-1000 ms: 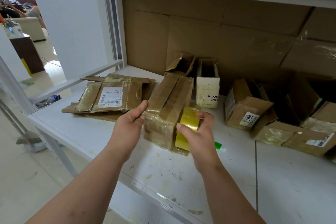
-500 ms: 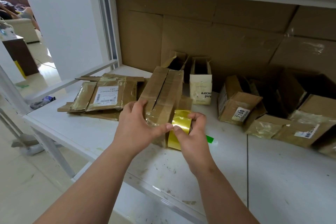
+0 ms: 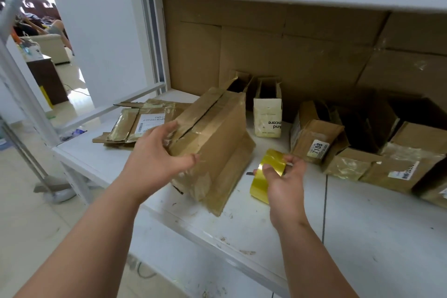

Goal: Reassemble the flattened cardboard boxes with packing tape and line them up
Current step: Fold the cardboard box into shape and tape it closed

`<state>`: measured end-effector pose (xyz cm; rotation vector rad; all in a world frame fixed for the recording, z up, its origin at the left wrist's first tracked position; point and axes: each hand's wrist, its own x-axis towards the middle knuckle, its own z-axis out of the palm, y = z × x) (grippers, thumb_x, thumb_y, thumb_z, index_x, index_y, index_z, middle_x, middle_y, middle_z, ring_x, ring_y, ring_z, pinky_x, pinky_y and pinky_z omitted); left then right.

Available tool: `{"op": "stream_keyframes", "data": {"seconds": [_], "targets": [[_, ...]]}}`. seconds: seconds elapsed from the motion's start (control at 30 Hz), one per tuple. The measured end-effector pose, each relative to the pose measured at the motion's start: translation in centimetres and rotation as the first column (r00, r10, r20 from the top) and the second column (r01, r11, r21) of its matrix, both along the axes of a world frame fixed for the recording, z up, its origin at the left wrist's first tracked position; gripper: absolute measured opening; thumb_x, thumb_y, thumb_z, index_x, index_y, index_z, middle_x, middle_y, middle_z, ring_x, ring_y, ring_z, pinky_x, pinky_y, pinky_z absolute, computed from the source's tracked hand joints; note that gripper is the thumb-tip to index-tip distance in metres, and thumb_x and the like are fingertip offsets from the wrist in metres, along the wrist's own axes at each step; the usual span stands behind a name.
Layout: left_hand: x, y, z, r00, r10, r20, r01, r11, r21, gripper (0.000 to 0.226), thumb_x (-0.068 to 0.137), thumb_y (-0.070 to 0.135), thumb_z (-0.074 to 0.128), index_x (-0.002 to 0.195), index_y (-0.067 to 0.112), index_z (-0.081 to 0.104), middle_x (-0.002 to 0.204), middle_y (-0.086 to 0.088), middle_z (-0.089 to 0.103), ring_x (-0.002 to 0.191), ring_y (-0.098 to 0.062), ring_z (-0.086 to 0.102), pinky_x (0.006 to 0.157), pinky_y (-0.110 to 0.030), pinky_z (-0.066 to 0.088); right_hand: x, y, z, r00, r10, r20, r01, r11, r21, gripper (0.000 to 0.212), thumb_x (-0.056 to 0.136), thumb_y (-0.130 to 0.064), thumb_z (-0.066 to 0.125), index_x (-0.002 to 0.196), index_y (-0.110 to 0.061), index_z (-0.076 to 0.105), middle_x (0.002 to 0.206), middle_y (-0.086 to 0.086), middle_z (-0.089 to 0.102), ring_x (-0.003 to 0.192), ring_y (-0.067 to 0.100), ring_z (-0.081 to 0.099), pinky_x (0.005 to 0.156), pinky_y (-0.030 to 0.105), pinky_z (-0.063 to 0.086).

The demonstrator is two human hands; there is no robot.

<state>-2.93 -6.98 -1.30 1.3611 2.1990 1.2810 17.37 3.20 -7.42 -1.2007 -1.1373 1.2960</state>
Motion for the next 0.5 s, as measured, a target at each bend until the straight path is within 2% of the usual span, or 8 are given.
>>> {"op": "stream_keyframes", "data": {"seconds": [0.07,0.17,0.23,0.3,0.33,0.4,0.47,0.5], "targets": [[-0.4,-1.1,0.6,0.994,-0.088,0.06,0.093,0.992,-0.082,0.084,0.065,0.04,0.085,0.14,0.04,0.047,0.127,0.012,0.051,0.102,-0.002,0.053,0.081,-0.023,0.042,0.6,0.0,0.0,1.0,0.002,-0.006,-0.002,1.0,0.01,0.036,0.096,-0.01,0.06,0.114,-0.032,0.038,0.104,0.003,0.063,0.092,0.027,0.066,0.075,0.04,0.055],[-0.4,-2.3,1.6,0.968,-0.224,0.115,0.244,0.949,-0.199,0.091,0.055,0.039,0.078,0.139,0.043,0.046,0.131,0.017,0.046,0.108,0.003,0.049,0.085,-0.02,0.044,1.4,0.0,0.1,0.999,-0.027,-0.037,0.028,0.999,0.033,0.036,0.095,-0.009,0.06,0.116,-0.028,0.037,0.106,0.005,0.058,0.087,0.018,0.059,0.065,0.03,0.043],[-0.2,-2.9,2.2,0.968,-0.252,0.017,0.247,0.93,-0.272,0.095,0.054,0.037,0.075,0.143,0.043,0.042,0.138,0.02,0.042,0.121,-0.002,0.045,0.096,-0.021,0.041,2.2,0.1,0.4,0.993,-0.09,-0.074,0.092,0.995,0.028,0.038,0.095,-0.006,0.06,0.117,-0.025,0.035,0.11,0.008,0.055,0.087,0.019,0.057,0.068,0.03,0.042],[0.1,-3.1,2.6,0.955,-0.265,-0.133,0.2,0.907,-0.37,0.097,0.059,0.036,0.074,0.148,0.041,0.036,0.151,0.019,0.032,0.141,-0.012,0.027,0.115,-0.034,0.03,3.1,0.3,0.8,0.981,-0.168,-0.1,0.172,0.984,0.035,0.04,0.093,-0.003,0.06,0.116,-0.024,0.035,0.114,0.012,0.056,0.092,0.027,0.058,0.077,0.037,0.048],[0.3,-3.0,2.6,0.944,-0.269,-0.193,0.17,0.894,-0.414,0.094,0.066,0.033,0.075,0.15,0.04,0.033,0.155,0.018,0.026,0.146,-0.014,0.016,0.119,-0.04,0.021,3.6,0.3,1.2,0.976,-0.2,-0.088,0.205,0.978,0.046,0.041,0.091,-0.003,0.06,0.115,-0.024,0.035,0.114,0.014,0.056,0.093,0.03,0.059,0.08,0.041,0.051],[0.7,-2.5,2.1,0.913,-0.261,-0.314,0.094,0.882,-0.462,0.08,0.084,0.024,0.071,0.151,0.042,0.031,0.161,0.017,0.015,0.149,-0.018,0.005,0.12,-0.044,0.015,4.6,0.2,1.7,0.971,-0.236,-0.035,0.239,0.967,0.086,0.042,0.09,-0.006,0.062,0.113,-0.027,0.035,0.111,0.012,0.057,0.093,0.031,0.06,0.083,0.042,0.052],[1.4,-1.9,1.0,0.874,-0.201,-0.443,-0.007,0.905,-0.424,0.065,0.094,0.018,0.061,0.146,0.048,0.038,0.163,0.016,0.012,0.146,-0.025,0.007,0.119,-0.045,0.018,5.2,0.0,2.1,0.972,-0.235,-0.019,0.236,0.966,0.105,0.045,0.084,-0.017,0.064,0.111,-0.035,0.034,0.112,0.012,0.057,0.095,0.032,0.061,0.086,0.047,0.054],[1.8,-1.7,0.5,0.863,-0.155,-0.482,-0.047,0.924,-0.381,0.061,0.095,0.014,0.058,0.143,0.049,0.043,0.162,0.014,0.017,0.143,-0.027,0.012,0.117,-0.044,0.022,5.4,0.1,2.0,0.974,-0.225,-0.013,0.225,0.969,0.104,0.046,0.078,-0.024,0.063,0.109,-0.04,0.033,0.113,0.012,0.058,0.096,0.032,0.062,0.086,0.051,0.054]]}}
